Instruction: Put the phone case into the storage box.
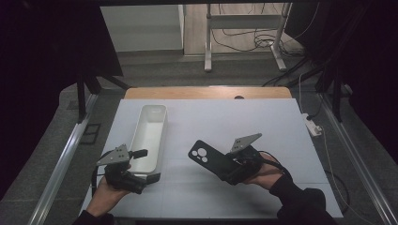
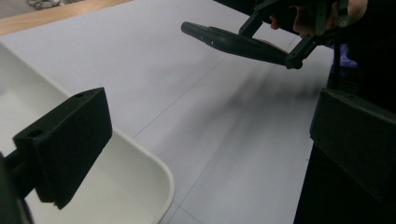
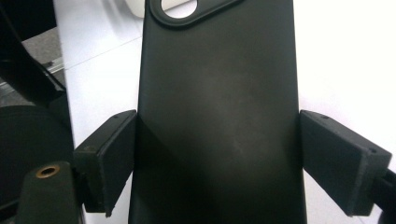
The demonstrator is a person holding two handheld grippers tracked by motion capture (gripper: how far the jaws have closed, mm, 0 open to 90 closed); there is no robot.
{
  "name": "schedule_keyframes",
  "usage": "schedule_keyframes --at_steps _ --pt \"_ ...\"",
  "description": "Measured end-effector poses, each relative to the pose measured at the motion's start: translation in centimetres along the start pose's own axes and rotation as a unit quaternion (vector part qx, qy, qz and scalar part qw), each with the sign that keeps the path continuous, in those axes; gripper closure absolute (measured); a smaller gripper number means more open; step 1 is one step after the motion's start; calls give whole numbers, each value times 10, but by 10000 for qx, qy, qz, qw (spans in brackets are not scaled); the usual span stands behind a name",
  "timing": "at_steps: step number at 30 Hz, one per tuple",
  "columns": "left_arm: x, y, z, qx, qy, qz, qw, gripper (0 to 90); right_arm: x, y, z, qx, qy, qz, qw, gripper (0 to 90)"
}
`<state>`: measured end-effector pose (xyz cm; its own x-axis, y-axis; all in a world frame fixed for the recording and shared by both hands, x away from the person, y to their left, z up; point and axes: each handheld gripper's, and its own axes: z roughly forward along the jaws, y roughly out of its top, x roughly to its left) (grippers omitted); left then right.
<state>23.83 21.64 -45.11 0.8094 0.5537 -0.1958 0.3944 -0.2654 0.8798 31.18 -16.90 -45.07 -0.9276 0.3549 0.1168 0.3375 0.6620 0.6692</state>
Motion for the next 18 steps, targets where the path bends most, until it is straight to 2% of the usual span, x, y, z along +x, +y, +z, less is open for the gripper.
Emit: schedule_keyframes --at_steps 6,18 --pt "1 6 10 8 -245 164 9996 0 6 -3 -7 -94 102 -89 9999 151" --pt "-1 16 31 29 -575 359 9977 0 16 -9 -18 -163 222 -171 9995 150"
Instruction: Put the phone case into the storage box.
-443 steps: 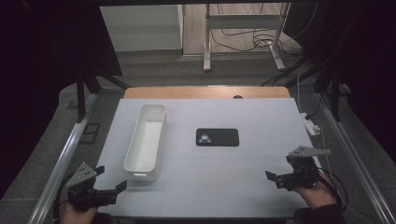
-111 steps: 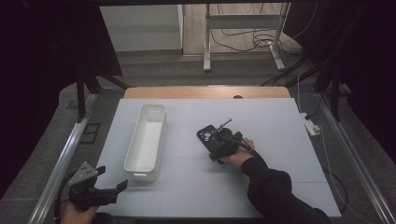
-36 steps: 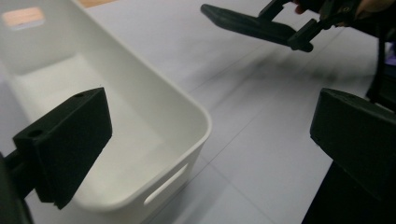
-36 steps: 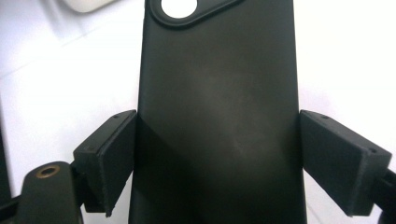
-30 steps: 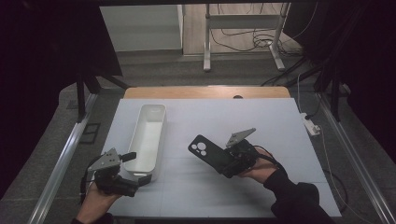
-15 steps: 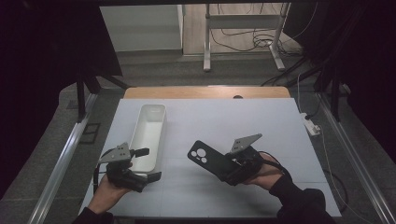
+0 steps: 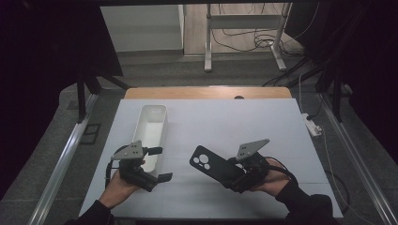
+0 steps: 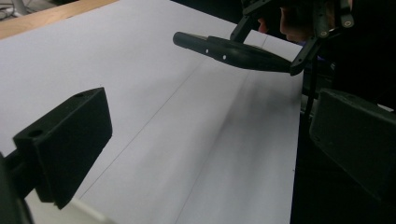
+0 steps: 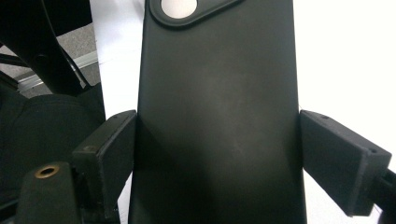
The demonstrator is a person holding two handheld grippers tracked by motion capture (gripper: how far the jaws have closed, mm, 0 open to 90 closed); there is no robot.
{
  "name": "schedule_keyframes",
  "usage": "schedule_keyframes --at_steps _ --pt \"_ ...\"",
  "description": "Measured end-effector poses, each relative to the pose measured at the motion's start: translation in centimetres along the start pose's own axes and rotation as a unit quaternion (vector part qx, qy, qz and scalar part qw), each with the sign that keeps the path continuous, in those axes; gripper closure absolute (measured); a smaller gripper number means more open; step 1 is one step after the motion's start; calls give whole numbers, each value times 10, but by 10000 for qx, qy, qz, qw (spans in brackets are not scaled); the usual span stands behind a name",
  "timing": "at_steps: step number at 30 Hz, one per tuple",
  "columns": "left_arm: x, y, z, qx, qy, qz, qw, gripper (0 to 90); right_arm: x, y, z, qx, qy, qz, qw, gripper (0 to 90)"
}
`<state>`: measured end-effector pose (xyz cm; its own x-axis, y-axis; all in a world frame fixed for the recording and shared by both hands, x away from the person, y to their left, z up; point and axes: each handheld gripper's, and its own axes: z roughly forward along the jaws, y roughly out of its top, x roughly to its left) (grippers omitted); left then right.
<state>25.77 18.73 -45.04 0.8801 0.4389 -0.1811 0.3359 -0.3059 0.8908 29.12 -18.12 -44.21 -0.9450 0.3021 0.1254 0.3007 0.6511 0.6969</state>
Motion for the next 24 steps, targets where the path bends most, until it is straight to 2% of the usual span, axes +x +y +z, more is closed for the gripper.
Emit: schedule_keyframes --at_steps 13,24 --pt "0 9 19 40 -270 141 9995 0 7 -5 -8 -60 81 -42 9999 150" --pt "-3 17 33 -45 -663 310 9973 0 12 -5 -12 -162 260 -97 9995 150"
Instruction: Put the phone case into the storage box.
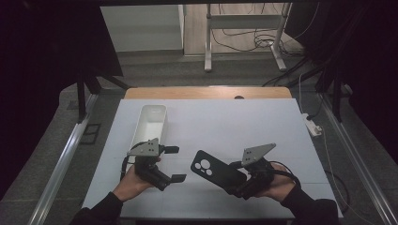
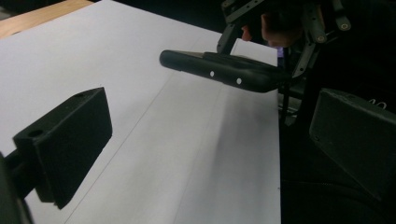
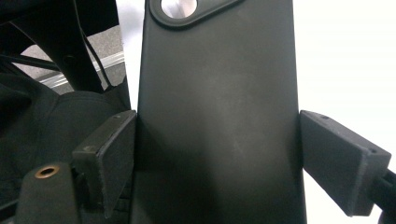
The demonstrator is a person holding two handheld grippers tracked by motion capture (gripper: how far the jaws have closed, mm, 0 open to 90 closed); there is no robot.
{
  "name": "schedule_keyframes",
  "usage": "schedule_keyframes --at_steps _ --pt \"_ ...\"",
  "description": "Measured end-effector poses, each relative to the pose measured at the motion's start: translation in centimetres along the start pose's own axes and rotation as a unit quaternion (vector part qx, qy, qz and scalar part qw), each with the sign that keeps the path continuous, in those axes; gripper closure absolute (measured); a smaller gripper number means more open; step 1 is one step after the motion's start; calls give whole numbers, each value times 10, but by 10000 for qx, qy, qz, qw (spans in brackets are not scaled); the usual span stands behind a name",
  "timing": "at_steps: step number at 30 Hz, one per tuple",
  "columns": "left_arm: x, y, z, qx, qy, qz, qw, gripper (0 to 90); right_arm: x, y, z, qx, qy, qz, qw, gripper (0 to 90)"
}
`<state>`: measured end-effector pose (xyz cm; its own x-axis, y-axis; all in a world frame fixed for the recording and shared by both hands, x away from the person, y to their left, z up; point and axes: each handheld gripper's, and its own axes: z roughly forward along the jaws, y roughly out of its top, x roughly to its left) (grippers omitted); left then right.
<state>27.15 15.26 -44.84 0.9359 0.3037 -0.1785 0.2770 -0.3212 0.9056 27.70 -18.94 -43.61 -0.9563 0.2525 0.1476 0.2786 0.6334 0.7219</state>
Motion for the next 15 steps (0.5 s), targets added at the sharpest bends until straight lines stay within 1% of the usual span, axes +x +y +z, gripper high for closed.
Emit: schedule_keyframes --at_steps 8,15 --pt "-4 3 7 -14 -221 146 9996 0 3 2 0 -86 144 -67 9998 149" --pt "-6 2 9 -33 -340 215 9992 0 6 4 2 -135 291 -230 9992 148"
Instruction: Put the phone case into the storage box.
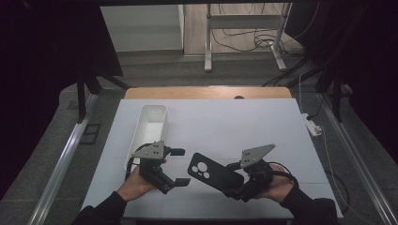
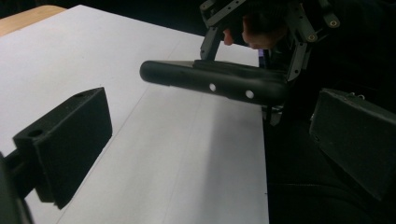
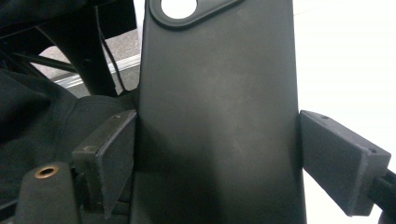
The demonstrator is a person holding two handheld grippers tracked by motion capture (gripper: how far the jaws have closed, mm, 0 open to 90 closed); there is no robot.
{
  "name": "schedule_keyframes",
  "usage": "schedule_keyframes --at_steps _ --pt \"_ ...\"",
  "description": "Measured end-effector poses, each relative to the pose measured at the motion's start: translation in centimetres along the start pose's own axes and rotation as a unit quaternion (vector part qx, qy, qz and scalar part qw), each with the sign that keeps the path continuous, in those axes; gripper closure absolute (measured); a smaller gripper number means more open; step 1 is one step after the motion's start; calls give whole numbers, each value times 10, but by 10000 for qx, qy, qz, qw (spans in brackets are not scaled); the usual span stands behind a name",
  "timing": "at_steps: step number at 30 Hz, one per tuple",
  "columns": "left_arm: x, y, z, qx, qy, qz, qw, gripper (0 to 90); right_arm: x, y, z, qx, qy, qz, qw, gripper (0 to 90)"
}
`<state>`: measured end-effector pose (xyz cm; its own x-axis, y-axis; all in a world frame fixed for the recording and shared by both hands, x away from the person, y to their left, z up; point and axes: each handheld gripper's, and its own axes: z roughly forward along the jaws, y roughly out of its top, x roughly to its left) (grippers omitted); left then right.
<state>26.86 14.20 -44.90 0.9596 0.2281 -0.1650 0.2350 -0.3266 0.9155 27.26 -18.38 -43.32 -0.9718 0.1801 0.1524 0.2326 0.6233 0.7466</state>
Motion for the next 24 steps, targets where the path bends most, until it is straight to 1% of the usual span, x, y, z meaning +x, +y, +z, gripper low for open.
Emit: schedule_keyframes --at_steps 4,5,6,9,11,12,13,14,19,22,24 --pt "-2 -1 1 -40 -92 40 9999 0 2 2 3 -14 121 -66 9999 148" --pt "-2 -1 1 -40 -92 40 9999 0 3 3 4 -26 144 -76 9999 148" --pt "-2 -1 2 -62 -135 48 9999 0 3 3 4 -26 144 -76 9999 148" --pt "-3 -1 3 -60 -210 91 9997 0 5 5 6 -29 262 -157 9995 148" --pt "-3 -2 3 -55 -248 107 9996 0 5 6 7 -38 307 -155 9994 148" --pt "-4 -2 4 -50 -306 138 9994 0 5 7 8 -40 326 -167 9993 148" --pt "-4 -2 4 -50 -306 138 9994 0 5 7 8 -40 326 -167 9993 148" --pt "-4 -2 5 -62 -377 152 9992 1 5 7 9 -42 362 -188 9992 147" --pt "-5 -3 6 -74 -480 200 9986 5 7 9 11 -45 437 -235 9988 147" --pt "-6 -3 6 -149 -585 202 9980 18 8 10 12 -50 498 -277 9984 146" --pt "-7 -3 5 -193 -691 225 9972 34 8 10 13 -54 517 -286 9982 146"
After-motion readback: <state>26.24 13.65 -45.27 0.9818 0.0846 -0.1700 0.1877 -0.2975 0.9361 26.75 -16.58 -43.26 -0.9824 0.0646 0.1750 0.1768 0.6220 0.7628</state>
